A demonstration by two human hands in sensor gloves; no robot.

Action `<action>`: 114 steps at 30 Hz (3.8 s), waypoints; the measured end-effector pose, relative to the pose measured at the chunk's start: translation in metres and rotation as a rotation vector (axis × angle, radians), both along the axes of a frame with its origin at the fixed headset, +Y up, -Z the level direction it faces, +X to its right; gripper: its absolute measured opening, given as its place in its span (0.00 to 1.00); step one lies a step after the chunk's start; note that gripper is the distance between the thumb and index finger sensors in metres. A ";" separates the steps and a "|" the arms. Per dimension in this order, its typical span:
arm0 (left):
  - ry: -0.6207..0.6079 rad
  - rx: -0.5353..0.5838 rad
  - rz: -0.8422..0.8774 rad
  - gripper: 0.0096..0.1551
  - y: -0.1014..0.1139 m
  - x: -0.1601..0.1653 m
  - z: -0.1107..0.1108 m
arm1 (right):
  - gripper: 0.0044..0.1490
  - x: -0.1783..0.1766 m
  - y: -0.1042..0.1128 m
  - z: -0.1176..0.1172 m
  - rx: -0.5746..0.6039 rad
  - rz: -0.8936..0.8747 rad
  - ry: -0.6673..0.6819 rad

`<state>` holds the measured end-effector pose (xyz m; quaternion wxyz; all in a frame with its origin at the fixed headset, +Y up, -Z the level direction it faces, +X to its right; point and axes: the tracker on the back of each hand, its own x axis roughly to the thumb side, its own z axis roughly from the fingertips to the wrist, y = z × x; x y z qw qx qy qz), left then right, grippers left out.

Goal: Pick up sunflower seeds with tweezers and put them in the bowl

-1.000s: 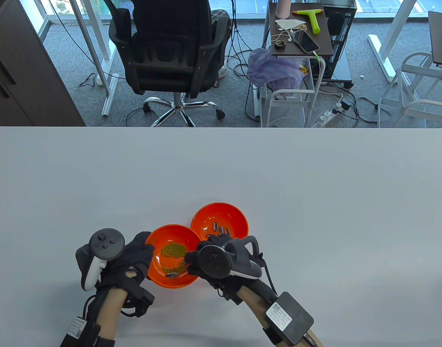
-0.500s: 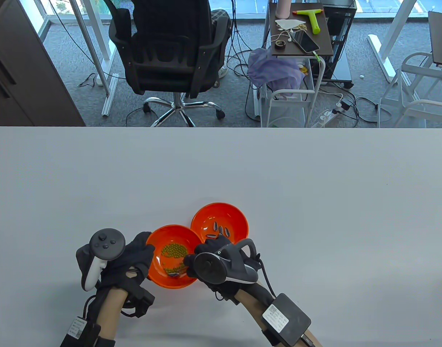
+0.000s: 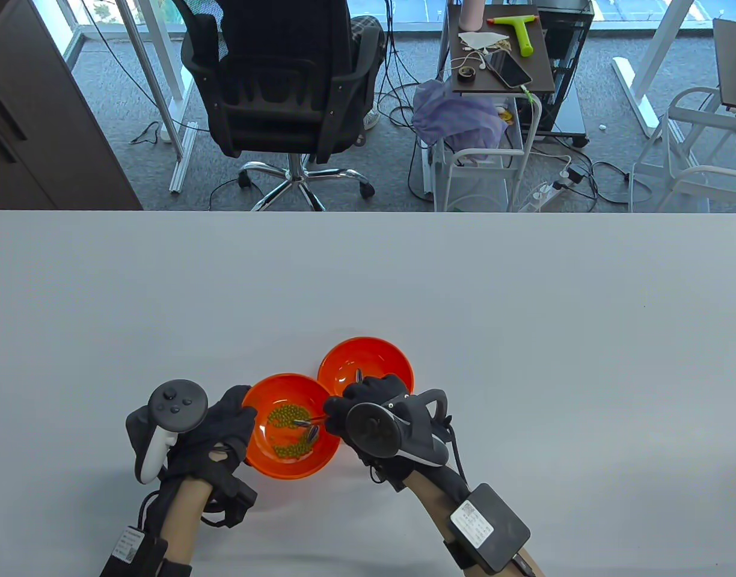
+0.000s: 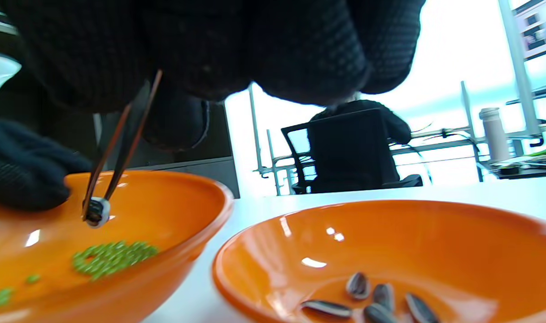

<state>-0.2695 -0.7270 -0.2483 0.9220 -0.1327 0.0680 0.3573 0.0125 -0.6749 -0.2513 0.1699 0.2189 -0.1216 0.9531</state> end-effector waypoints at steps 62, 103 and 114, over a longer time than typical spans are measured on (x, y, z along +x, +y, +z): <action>-0.012 -0.001 -0.001 0.29 0.000 0.001 -0.001 | 0.24 0.001 -0.007 -0.003 -0.009 0.135 0.027; -0.017 -0.010 0.015 0.29 -0.001 0.001 -0.002 | 0.22 0.019 0.007 -0.007 0.086 0.038 -0.087; -0.002 -0.016 0.011 0.29 -0.001 -0.003 -0.003 | 0.22 0.046 -0.018 -0.028 0.018 0.092 -0.258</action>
